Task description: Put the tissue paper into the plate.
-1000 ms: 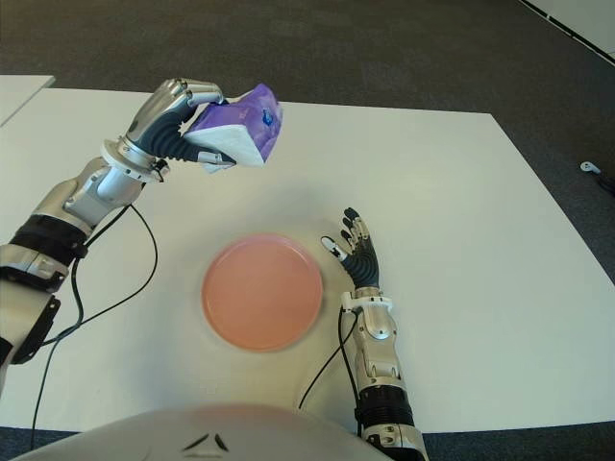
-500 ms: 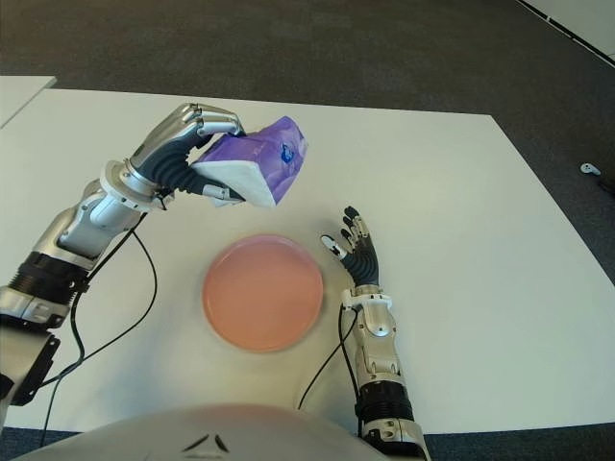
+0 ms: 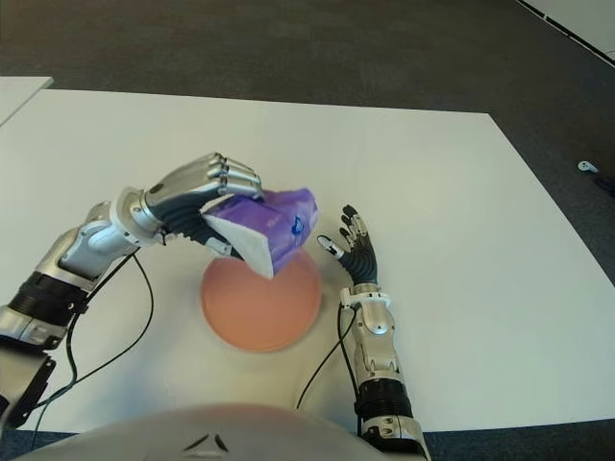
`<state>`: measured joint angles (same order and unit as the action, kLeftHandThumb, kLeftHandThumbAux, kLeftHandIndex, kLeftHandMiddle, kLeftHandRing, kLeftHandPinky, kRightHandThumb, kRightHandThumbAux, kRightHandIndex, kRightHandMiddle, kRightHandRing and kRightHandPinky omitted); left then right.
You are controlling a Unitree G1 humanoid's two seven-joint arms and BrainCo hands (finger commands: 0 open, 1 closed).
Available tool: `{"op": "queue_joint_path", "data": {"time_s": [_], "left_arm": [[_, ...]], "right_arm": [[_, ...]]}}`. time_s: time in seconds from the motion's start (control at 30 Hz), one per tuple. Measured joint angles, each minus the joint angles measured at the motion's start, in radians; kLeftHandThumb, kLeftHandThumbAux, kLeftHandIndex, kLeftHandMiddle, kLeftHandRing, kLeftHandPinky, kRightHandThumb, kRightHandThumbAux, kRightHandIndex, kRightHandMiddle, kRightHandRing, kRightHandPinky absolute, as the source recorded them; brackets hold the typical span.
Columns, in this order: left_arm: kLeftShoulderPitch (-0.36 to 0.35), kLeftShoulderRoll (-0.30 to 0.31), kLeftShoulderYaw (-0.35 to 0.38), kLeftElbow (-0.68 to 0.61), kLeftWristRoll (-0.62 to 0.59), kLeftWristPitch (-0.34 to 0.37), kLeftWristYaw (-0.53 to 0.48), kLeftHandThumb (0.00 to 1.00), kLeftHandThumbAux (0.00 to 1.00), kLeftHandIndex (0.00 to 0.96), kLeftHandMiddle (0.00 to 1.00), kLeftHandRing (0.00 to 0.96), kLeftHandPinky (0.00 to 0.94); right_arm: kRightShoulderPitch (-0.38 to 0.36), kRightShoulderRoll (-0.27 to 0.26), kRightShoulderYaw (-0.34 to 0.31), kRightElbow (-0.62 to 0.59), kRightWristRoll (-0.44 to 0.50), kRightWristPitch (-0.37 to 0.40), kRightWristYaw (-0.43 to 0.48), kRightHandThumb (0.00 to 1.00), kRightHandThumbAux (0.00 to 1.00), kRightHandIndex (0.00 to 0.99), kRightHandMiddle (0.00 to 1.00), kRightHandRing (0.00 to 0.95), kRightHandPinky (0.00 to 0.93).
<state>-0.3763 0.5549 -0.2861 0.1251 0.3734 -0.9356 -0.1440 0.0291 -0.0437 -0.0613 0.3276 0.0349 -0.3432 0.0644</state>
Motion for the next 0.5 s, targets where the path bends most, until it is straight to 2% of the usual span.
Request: {"op": "queue_joint_path", "data": {"time_s": [0.13,0.27,0.5], "left_arm": [[0.026,0.002,-0.013,-0.010,0.028,0.012,-0.045,0.736,0.699,0.444,0.855,0.851,0.838],[0.054,0.007,-0.028,-0.045,0.075,0.067,-0.098,0.735,0.699,0.444,0.848,0.845,0.836],[0.103,0.005,-0.065,-0.025,0.282,0.075,-0.079,0.736,0.699,0.444,0.842,0.842,0.843]], "right_arm": [[0.000,-0.002,0.000,0.001,-0.001,-0.002,0.000,0.000,0.690,0.000,0.000,0.000,0.000],[0.000,-0.003,0.002,0.002,-0.003,-0.002,0.000,0.000,0.687,0.000,0.000,0.000,0.000],[-0.002,-0.004,0.004,0.010,-0.007,-0.014,0.000,0.000,0.693,0.000,0.000,0.000,0.000]]}}
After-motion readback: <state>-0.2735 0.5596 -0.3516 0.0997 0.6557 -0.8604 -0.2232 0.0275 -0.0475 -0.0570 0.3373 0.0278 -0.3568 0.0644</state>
